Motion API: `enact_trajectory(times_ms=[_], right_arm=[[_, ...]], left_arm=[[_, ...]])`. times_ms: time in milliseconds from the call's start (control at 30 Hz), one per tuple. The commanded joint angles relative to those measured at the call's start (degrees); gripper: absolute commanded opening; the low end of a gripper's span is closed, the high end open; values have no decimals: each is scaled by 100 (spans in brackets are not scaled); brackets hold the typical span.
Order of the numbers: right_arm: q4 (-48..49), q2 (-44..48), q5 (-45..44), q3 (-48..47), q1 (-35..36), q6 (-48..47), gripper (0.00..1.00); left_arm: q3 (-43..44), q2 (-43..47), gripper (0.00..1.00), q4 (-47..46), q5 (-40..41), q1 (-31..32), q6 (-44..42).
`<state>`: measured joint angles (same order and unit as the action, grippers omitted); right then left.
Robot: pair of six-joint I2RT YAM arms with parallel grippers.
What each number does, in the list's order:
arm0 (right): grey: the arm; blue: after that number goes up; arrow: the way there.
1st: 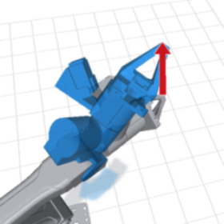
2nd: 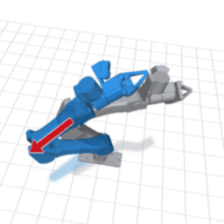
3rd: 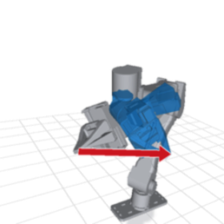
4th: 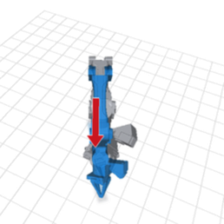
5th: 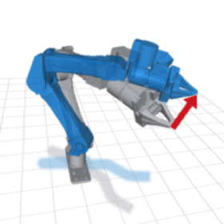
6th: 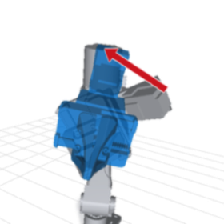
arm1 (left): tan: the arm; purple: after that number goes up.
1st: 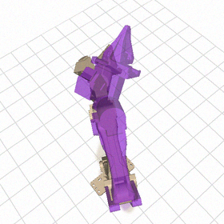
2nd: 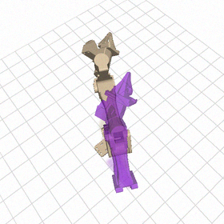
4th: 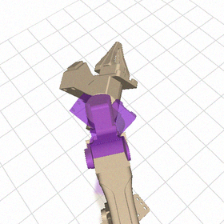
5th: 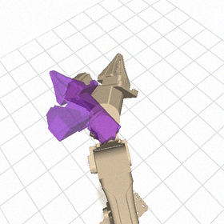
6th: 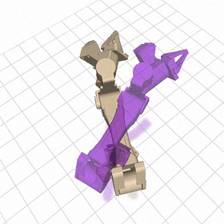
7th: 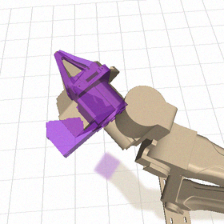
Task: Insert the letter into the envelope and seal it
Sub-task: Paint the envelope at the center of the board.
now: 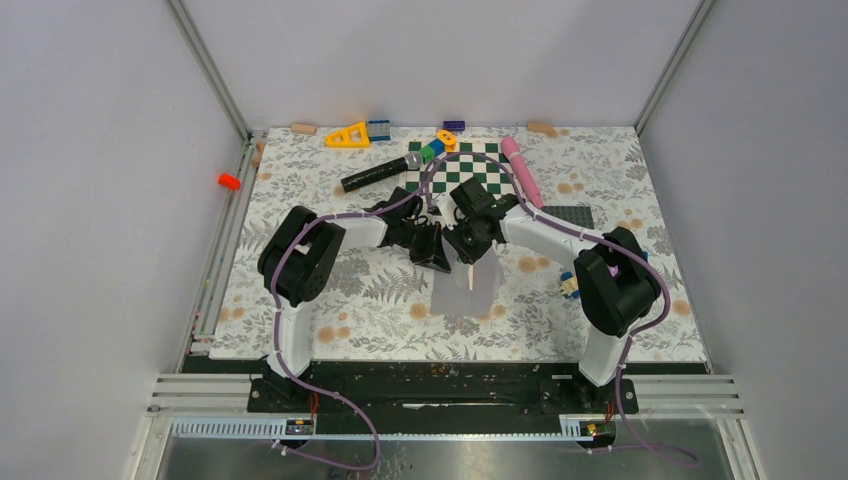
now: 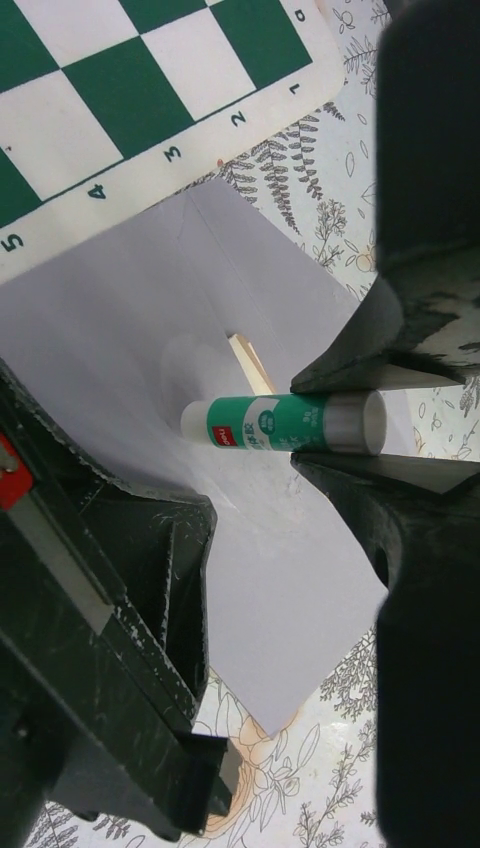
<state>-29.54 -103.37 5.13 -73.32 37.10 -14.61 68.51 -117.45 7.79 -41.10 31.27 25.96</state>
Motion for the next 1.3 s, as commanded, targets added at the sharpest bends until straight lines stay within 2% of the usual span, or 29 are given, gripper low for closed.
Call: enact_trajectory(times_ms=[0,300,533,1267], right_arm=[[279,-84,-75,-109,44,115,0],[-484,148,726,0,44,-214,0],[-769,330,971,67,68,-433,0],[-1340,298,1122,71,278,-986,0]], left_arm=[[-86,-147,0,270,770,99,-354],[-83,-148,0,274,806,95,-346],[-99,-129,0,277,879,99,-346],[-101,-78,0,303,920,97,-346]])
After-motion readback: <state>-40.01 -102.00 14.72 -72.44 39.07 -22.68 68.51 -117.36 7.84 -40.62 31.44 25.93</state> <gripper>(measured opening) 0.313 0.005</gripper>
